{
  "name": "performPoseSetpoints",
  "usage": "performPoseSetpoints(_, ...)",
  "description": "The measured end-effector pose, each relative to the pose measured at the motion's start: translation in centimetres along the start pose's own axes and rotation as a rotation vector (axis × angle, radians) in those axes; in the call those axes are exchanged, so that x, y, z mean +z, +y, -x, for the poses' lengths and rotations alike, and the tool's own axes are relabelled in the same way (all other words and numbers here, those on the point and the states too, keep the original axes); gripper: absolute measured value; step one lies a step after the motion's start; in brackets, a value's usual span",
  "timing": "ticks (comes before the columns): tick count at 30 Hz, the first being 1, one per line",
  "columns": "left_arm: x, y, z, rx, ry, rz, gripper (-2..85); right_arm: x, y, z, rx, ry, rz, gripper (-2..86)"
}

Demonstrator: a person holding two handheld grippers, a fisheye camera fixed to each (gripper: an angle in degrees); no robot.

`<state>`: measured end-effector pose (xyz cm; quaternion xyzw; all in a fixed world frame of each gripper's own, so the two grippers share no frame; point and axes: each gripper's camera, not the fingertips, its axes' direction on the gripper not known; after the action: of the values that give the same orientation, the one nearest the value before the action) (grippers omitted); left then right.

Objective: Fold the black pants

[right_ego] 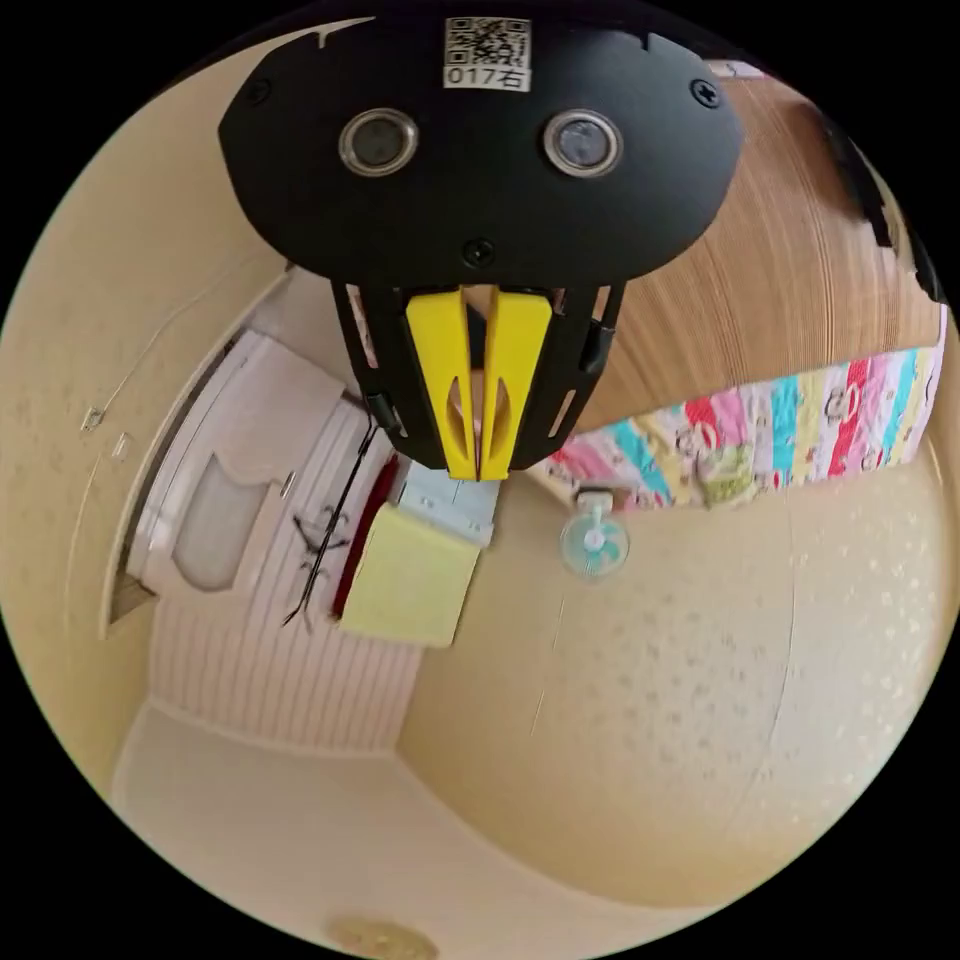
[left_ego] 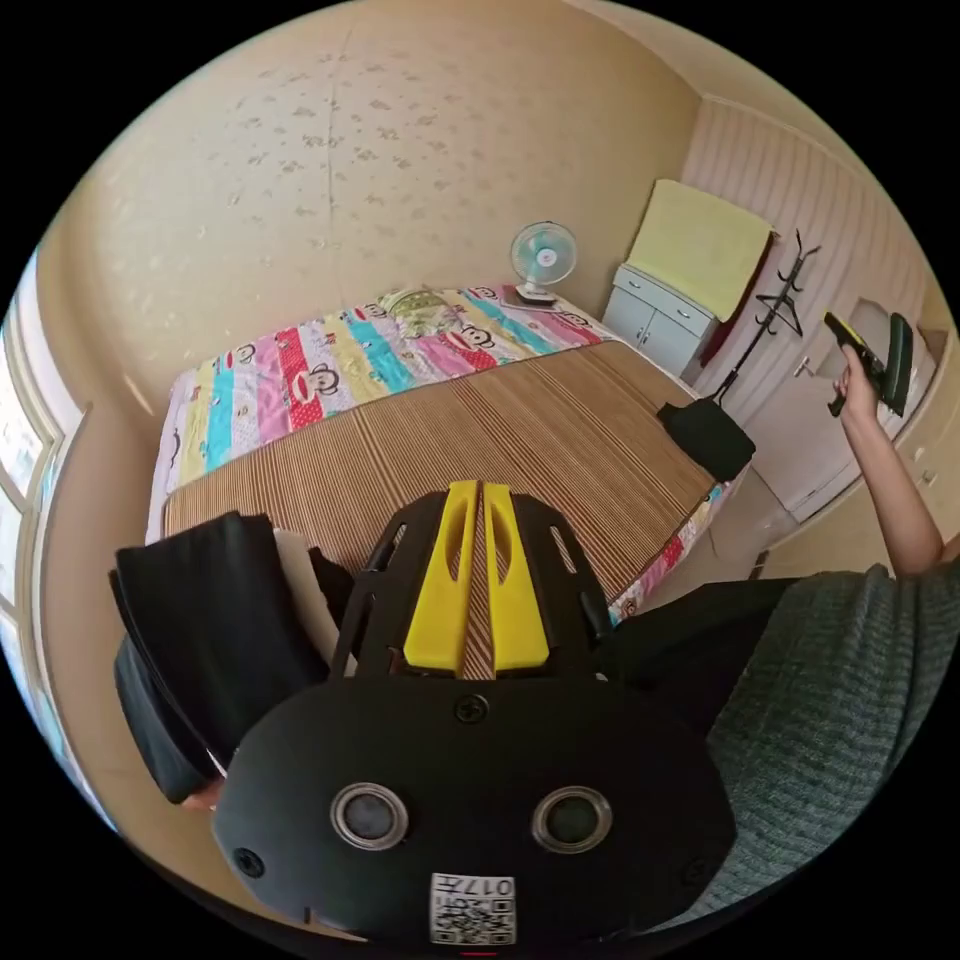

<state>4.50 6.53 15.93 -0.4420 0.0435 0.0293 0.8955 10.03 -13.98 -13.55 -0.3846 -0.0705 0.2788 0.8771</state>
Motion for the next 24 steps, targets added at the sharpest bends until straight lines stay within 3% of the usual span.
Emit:
performPoseSetpoints(1,0.7,-0.6,-2.2,0.059,-0.001,-0.006,-1.0,-2.0,-1.0,-2.1,0.048,-0.021,-0.123,0.3)
performPoseSetpoints(3,1.7,-1.5,-4.8,0.117,0.013,-0.014,-1.0,-2.9,-2.7,-5.6,0.118,-0.119,-0.149,0.4)
performPoseSetpoints(11,6.1,-4.7,-13.0,0.054,0.130,-0.093,-1.0,7.5,-5.4,-19.3,0.370,-0.479,0.100,0.3)
performPoseSetpoints(18,12.5,-6.6,-22.8,0.036,0.219,-0.122,-1.0,16.9,-8.8,-23.0,0.177,-0.436,0.210,0.3)
performPoseSetpoints(24,17.1,-9.2,-29.2,0.030,0.243,-0.112,-1.0,30.0,-10.3,-28.6,0.226,-0.394,0.584,0.9)
